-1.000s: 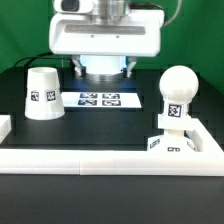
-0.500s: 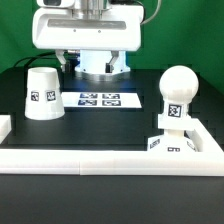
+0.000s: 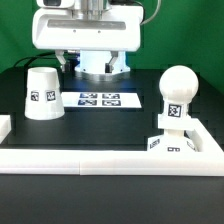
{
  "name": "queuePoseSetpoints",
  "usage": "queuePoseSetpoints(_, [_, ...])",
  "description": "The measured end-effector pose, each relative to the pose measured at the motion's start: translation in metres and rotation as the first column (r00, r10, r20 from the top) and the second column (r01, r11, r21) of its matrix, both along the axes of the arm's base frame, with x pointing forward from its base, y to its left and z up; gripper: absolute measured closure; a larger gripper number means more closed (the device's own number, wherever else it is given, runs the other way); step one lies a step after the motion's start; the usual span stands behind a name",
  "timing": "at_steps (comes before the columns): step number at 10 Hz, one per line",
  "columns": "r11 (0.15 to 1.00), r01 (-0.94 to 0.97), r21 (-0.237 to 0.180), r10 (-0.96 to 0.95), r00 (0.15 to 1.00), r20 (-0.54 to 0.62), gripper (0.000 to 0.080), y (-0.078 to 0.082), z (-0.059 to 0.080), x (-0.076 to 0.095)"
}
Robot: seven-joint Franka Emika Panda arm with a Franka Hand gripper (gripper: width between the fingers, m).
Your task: Assemble lamp
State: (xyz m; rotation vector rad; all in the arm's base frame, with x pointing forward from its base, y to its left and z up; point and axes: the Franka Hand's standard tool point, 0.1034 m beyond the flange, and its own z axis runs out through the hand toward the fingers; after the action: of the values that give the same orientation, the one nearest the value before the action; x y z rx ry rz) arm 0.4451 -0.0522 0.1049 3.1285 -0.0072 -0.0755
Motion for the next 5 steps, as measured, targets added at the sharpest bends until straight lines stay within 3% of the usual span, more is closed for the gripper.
queuePoseSetpoints(2, [1.0, 0.009, 0.005, -0.009, 1.0, -0.006, 0.0101, -0.009, -0.003, -0.027])
queuePoseSetpoints(5, [1.0, -0.024, 0.013, 0.024, 1.0, 0.004, 0.0101, -0.025, 0.006, -0.039])
